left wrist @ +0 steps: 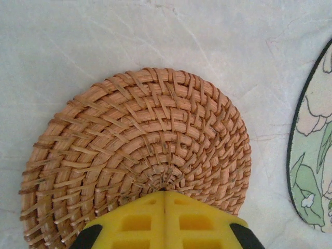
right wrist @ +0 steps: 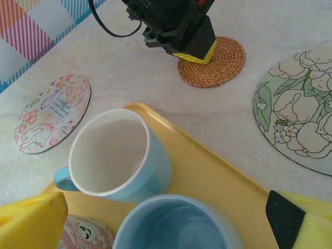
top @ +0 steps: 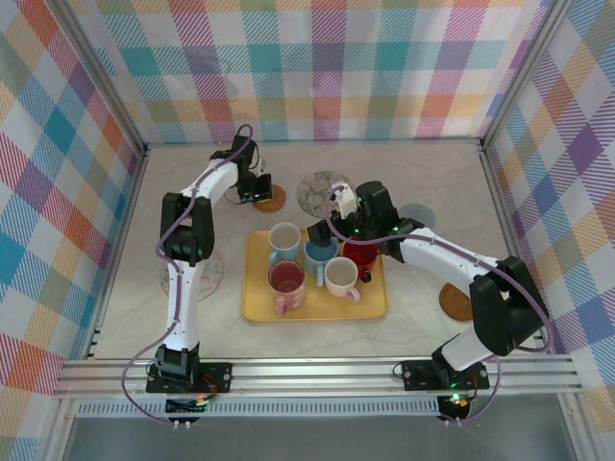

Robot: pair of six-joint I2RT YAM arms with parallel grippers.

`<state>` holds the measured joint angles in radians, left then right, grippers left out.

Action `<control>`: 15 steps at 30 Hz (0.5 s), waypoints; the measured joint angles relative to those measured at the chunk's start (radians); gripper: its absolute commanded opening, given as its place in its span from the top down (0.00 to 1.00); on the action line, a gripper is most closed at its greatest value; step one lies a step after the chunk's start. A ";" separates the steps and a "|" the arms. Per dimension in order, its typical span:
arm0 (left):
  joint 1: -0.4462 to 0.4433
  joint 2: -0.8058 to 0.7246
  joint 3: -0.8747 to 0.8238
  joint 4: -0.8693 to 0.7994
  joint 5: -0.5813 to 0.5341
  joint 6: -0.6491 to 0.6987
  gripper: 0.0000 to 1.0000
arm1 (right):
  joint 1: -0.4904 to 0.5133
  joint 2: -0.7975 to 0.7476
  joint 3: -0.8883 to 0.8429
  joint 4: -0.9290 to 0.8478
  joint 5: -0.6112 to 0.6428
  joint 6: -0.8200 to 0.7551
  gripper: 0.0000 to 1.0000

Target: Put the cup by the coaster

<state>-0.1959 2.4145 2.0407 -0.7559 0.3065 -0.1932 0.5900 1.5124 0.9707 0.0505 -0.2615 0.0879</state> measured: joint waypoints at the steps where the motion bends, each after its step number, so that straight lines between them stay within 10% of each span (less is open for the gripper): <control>1: 0.000 0.000 0.000 0.000 0.000 0.000 0.93 | 0.000 0.000 0.000 0.000 0.000 0.000 0.01; 15: -0.001 -0.002 -0.002 0.010 0.000 -0.017 0.85 | 0.000 0.002 0.004 -0.016 0.000 -0.021 0.01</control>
<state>-0.1967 2.4130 2.0384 -0.7464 0.3061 -0.2100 0.5896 1.5139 0.9745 0.0349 -0.2619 0.0669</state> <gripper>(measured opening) 0.141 0.989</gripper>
